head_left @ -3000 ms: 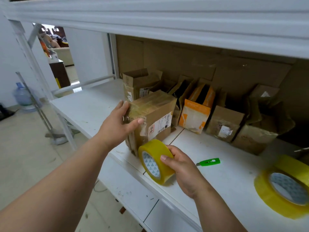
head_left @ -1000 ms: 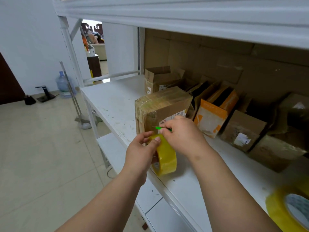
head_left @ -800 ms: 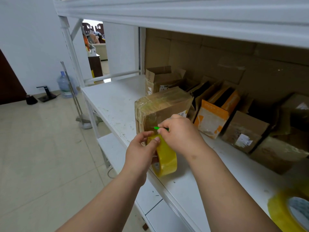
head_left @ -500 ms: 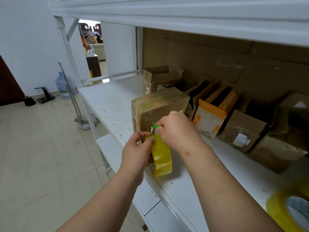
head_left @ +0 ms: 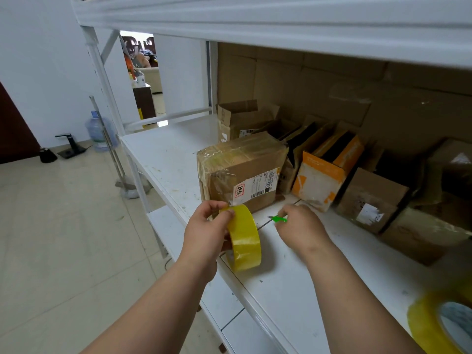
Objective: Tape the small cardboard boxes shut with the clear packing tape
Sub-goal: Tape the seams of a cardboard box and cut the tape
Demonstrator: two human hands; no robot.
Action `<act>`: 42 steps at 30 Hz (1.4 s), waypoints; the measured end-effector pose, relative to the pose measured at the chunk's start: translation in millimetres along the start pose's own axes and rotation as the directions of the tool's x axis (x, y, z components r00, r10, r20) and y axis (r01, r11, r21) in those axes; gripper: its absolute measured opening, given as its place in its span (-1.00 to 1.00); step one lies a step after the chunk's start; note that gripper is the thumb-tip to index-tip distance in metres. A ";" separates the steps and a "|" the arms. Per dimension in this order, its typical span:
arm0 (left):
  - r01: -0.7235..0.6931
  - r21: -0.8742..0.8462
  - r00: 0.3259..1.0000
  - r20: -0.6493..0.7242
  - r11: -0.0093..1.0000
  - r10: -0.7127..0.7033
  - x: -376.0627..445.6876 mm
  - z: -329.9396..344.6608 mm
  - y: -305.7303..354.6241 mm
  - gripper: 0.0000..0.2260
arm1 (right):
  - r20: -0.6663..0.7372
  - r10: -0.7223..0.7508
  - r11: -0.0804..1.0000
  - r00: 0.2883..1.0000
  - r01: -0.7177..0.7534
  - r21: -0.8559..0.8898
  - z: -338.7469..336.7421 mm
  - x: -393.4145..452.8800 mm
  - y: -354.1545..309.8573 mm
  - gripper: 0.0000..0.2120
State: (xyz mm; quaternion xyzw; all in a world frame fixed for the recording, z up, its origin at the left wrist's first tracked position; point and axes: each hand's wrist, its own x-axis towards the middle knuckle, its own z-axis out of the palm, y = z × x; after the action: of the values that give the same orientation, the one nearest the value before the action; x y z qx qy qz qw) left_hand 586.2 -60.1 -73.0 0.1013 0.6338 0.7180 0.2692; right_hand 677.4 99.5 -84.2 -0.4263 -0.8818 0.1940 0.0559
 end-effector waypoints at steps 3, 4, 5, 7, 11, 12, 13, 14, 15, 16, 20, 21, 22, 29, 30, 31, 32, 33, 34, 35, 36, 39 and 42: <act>0.016 -0.011 1.000 0.008 1.000 -0.016 0.6 -0.1 0.8 -0.91 | 0.049 0.035 0.984 0.998 -0.026 -0.174 16.3 -6.7 8.0 -0.62; 0.018 -0.009 1.000 0.010 1.000 -0.018 0.8 0.1 0.9 -0.91 | 0.002 0.023 0.993 1.000 -0.023 -0.113 17.7 -8.6 5.3 -0.64; 0.018 -0.005 1.000 0.011 1.000 -0.018 0.9 0.3 1.0 -0.91 | -0.043 0.017 0.998 0.999 -0.014 0.058 17.9 -9.4 0.1 -0.69; 0.015 -0.006 1.000 0.016 1.000 -0.015 0.8 0.7 0.8 -0.90 | -0.042 0.022 0.822 0.999 0.006 0.569 12.9 -13.7 -18.7 -0.84; 0.009 -0.020 0.999 0.033 1.000 -0.009 0.4 0.1 1.1 -0.91 | 0.187 -0.067 0.371 0.980 -0.150 0.917 7.0 -23.2 -59.4 -0.91; 0.010 -0.019 0.999 0.038 1.000 -0.010 0.3 -0.7 1.2 -0.91 | 0.200 -0.059 0.319 0.978 -0.171 0.932 7.8 -22.8 -65.3 -0.91; 0.011 -0.014 0.999 0.044 1.000 -0.010 0.5 -1.9 1.6 -0.90 | 0.202 -0.038 0.281 0.979 -0.184 0.942 8.9 -21.1 -69.0 -0.94; 0.013 -0.007 0.998 0.054 1.000 -0.013 0.6 -3.1 2.4 -0.89 | 0.201 -0.020 0.261 0.979 -0.189 0.947 8.7 -19.3 -71.5 -0.96; 0.017 0.000 0.998 0.067 1.000 -0.017 0.6 -4.8 3.4 -0.88 | 0.203 -0.003 0.257 0.979 -0.195 0.946 8.8 -16.7 -72.1 -0.95; 0.022 0.009 0.997 0.076 1.000 -0.023 0.5 -6.4 4.1 -0.88 | 0.205 -0.002 0.257 0.979 -0.198 0.946 9.1 -14.4 -72.1 -0.93; -0.055 0.127 0.993 -0.100 0.990 0.068 0.2 -11.4 3.3 -0.76 | 0.189 -0.050 0.300 0.981 -0.166 0.939 14.5 -13.8 -74.0 -0.86; -0.109 0.193 0.969 -0.198 0.975 0.147 1.3 -14.2 3.9 -0.71 | 0.157 -0.046 0.332 0.987 -0.133 0.934 16.3 -13.5 -74.2 -0.82; -0.167 0.292 0.927 -0.279 0.942 0.251 4.0 -18.1 5.0 -0.67 | 0.130 -0.038 0.358 0.991 -0.108 0.927 17.5 -13.3 -73.6 -0.79; -0.541 0.794 0.708 0.251 0.279 0.660 46.8 -17.1 53.8 -0.41 | 0.080 -0.031 0.397 0.996 -0.061 0.916 19.6 -15.8 -66.6 -0.75; -0.559 0.813 0.695 0.354 0.161 0.626 53.8 -14.0 56.9 -0.43 | 0.078 -0.034 0.399 0.996 -0.058 0.915 19.6 -16.2 -66.0 -0.74; -0.573 0.815 0.690 0.426 0.082 0.585 60.2 -12.9 57.8 -0.46 | 0.080 -0.035 0.398 0.996 -0.060 0.915 19.0 -17.3 -65.5 -0.73; -0.586 0.809 0.690 0.466 0.048 0.554 65.7 -13.9 57.0 -0.48 | 0.084 -0.033 0.396 0.996 -0.064 0.916 18.6 -17.7 -64.3 -0.73; -0.595 0.803 0.688 0.481 0.043 0.544 69.8 -16.6 55.6 -0.50 | 0.089 -0.030 0.393 0.996 -0.070 0.917 17.9 -18.5 -63.0 -0.74; -0.597 0.801 0.684 0.480 0.044 0.550 73.3 -20.3 53.7 -0.51 | 0.093 -0.023 0.388 0.995 -0.077 0.919 17.1 -19.1 -61.3 -0.75; -0.593 0.805 0.677 0.478 0.029 0.559 76.1 -23.8 52.7 -0.51 | 0.093 -0.010 0.376 0.996 -0.083 0.923 16.4 -19.8 -59.7 -0.77; -0.586 0.810 0.668 0.483 0.000 0.566 78.2 -26.4 52.6 -0.50 | 0.091 0.004 0.358 0.996 -0.087 0.930 15.6 -20.2 -57.8 -0.79; -0.589 0.804 0.655 0.531 -0.077 0.538 81.2 -27.7 57.2 -0.46 | 0.098 0.022 0.329 0.995 -0.099 0.939 11.6 -23.0 -56.8 -0.85; -0.584 0.807 0.659 0.531 -0.082 0.532 78.9 -25.5 58.0 -0.46 | 0.117 0.004 0.398 0.993 -0.109 0.911 12.7 -24.0 -59.4 -0.85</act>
State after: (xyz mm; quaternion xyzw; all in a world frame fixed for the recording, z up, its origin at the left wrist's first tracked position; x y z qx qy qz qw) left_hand 493.0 -44.3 -36.9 0.5093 0.8191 0.2087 -0.1616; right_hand 645.9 43.9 -71.1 -0.3459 -0.6180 0.6671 0.2311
